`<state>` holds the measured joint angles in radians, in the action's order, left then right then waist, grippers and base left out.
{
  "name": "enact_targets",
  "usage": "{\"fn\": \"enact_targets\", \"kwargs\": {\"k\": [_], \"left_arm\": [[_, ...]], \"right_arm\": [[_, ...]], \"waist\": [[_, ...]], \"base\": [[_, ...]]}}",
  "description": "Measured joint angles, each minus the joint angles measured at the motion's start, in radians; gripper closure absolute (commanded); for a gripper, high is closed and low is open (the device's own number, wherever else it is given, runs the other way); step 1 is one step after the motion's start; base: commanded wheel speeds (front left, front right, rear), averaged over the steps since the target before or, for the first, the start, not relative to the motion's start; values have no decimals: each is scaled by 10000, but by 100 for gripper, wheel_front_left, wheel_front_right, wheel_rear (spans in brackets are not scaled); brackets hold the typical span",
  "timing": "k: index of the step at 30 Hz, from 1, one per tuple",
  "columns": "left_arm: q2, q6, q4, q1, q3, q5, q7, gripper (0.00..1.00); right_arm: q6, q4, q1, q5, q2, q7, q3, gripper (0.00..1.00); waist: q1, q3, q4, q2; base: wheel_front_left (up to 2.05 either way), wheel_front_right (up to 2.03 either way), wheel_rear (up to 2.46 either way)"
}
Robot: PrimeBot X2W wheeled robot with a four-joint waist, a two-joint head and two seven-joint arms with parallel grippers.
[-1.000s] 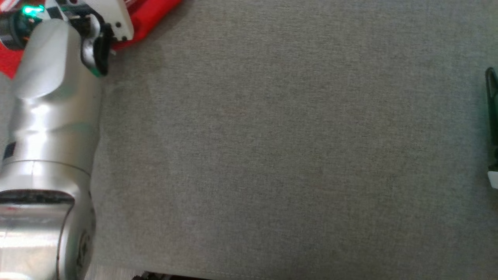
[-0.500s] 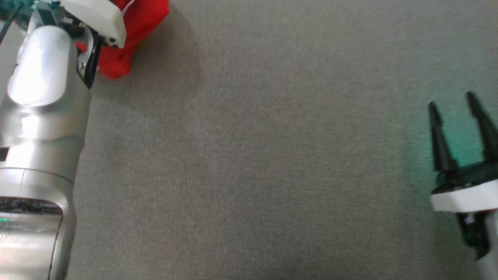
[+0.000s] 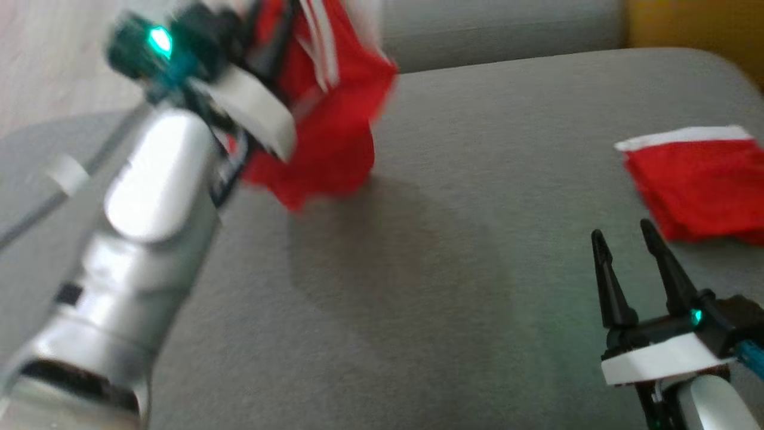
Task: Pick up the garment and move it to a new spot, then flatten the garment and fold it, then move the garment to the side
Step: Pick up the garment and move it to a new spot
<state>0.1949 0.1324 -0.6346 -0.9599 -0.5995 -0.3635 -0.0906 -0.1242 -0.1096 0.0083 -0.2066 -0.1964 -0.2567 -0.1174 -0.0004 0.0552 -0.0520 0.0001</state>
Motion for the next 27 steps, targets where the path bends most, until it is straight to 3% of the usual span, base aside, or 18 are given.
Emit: {"fn": "enact_targets", "kwargs": {"k": [5, 12, 13, 14, 19, 27], "left_arm": [[-63, -29, 650, 1809, -587, -587, -19, 100], [-621, -654, -98, 4005, -1068, -593, -899, 100], [-746, -794, -309, 4189, -1057, -593, -1116, 74], [-800, -922, -491, 4288, -1064, -575, -1283, 0], [-1022, -1290, -849, 4344, -765, -500, -1582, 0], [-1231, -2113, 1616, 5961, 721, 121, -1605, 0]], "right_arm": [[0, 10, 94, -2, 163, 0, -42, 0], [0, 4, 35, -48, 272, 0, -186, 0], [0, -6, 20, -50, 276, 0, -238, 0], [0, -25, -15, -84, 290, 2, -309, 0], [0, -178, -266, -136, 393, 2, -374, 0], [0, -454, 181, -196, 568, 2, 232, 0]], "waist": [[1, -243, -1049, 0], [2, 165, -1959, 0], [4, 311, -2035, 0], [6, 450, -2105, 0], [9, 793, -2331, -1], [2, -31, -1787, 0]], "base": [[0, 0, 0], [0, 0, 0], [0, 0, 0], [0, 0, 0], [0, 0, 0], [0, 0, 0]]}}
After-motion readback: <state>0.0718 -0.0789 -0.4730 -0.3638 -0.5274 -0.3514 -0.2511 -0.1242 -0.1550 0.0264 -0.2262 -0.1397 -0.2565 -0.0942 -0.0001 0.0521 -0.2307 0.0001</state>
